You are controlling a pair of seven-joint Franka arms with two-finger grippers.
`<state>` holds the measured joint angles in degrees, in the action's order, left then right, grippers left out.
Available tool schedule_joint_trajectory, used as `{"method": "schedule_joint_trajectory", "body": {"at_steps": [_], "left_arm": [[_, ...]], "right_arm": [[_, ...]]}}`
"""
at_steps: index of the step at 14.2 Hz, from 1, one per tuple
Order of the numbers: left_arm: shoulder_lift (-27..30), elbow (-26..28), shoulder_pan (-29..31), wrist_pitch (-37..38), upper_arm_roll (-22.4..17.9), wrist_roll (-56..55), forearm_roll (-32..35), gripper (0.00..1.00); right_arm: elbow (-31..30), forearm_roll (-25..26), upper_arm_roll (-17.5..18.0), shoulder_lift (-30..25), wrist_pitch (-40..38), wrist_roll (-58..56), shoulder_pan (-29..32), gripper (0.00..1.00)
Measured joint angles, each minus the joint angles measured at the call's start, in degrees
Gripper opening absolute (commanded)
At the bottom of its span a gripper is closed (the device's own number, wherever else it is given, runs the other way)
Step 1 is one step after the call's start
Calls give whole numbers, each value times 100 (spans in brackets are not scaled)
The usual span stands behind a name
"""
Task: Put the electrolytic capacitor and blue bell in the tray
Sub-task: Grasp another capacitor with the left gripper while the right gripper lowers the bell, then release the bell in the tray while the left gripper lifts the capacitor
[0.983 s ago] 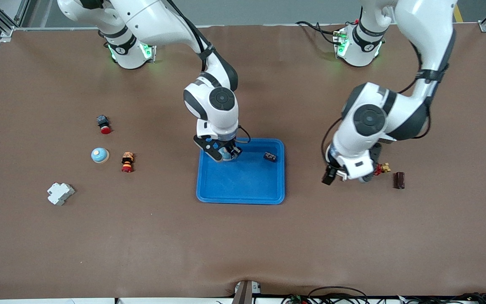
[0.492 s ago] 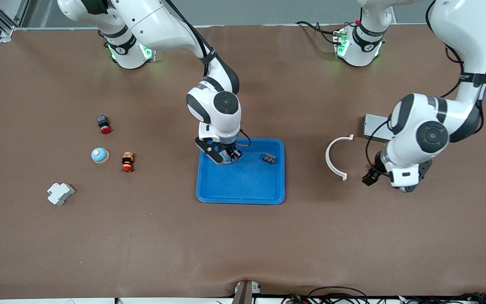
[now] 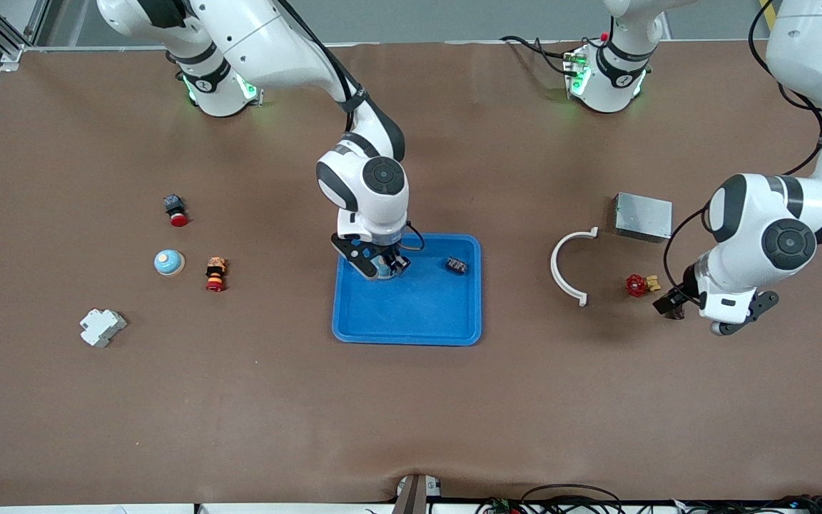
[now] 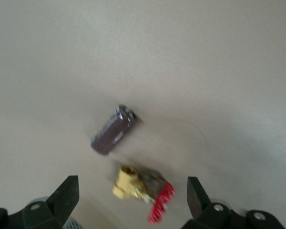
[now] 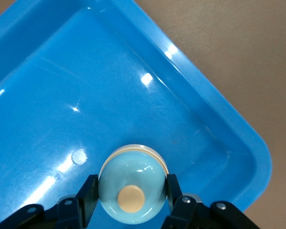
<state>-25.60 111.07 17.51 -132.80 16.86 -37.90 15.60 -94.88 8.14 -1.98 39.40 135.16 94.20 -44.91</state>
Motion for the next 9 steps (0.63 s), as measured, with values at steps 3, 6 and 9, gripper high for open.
{"method": "schedule_joint_trajectory", "body": {"at_steps": [3,6,9], "left_arm": [[-309,49,195,-413,0,530,245,74],[-609,54,439,-701,0,870,852,67],[-750,53,566,-815,3,1107,961,44]], "right_arm": [[5,0,-18,1,38,8,2,0],[8,0,-18,5,49,9,2,0],[8,0,-19,38,153,65,2,0]]}}
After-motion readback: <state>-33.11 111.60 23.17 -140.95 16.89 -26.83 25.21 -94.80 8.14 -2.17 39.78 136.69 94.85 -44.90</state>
